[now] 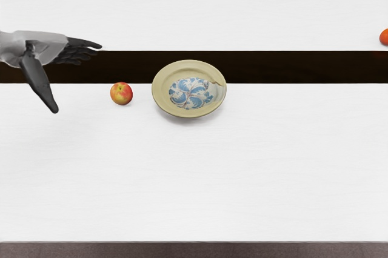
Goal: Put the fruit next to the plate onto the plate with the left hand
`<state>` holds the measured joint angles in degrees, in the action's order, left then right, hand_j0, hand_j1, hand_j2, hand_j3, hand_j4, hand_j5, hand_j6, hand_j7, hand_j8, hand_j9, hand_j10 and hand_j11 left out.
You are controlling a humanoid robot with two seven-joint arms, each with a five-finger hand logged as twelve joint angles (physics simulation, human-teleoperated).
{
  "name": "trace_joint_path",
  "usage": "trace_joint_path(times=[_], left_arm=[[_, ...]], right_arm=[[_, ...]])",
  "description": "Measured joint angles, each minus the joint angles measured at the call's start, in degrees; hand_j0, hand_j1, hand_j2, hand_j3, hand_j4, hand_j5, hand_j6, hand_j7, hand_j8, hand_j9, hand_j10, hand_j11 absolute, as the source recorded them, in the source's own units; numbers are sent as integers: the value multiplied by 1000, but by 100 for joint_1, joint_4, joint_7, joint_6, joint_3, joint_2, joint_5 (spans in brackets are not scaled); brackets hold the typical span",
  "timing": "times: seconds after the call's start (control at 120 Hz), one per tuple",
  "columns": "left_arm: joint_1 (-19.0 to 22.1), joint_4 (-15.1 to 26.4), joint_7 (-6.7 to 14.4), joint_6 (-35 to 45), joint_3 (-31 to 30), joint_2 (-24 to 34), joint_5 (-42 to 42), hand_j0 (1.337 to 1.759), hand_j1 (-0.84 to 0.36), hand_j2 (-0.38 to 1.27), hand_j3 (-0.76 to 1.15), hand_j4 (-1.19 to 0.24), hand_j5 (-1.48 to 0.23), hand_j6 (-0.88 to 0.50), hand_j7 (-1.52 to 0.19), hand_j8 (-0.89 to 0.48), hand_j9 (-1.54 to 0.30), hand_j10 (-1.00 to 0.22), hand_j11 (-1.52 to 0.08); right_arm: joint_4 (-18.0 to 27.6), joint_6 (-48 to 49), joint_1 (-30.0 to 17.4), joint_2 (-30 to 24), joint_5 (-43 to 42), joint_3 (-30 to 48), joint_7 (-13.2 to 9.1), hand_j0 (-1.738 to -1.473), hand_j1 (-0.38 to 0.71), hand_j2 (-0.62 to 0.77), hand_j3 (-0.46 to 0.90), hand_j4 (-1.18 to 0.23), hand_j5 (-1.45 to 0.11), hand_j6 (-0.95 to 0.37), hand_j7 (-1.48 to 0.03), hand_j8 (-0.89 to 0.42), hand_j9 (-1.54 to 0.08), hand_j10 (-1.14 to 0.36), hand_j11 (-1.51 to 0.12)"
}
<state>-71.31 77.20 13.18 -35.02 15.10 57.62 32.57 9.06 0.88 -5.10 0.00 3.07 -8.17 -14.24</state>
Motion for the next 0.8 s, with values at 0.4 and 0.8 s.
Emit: trace_joint_path(times=[0.4,0.8], left_arm=[[-551,201,1891,0,136,-740,505,1658,327,5,0,-24,-26,-25,-26,-25,-26,-23,-25],[145,278,2175,2043,28,-2457,3702,1658,321,6,0,-29,-33,-30,-33,-30,-32,-28,-32]], right_arm=[[0,0,12,0,-8,-4,0,-1658,-349,0,0,0,0,0,0,0,0,0,0],[0,0,12,0,-9,-9,0,-1658,-349,0,0,0,0,0,0,0,0,0,0]])
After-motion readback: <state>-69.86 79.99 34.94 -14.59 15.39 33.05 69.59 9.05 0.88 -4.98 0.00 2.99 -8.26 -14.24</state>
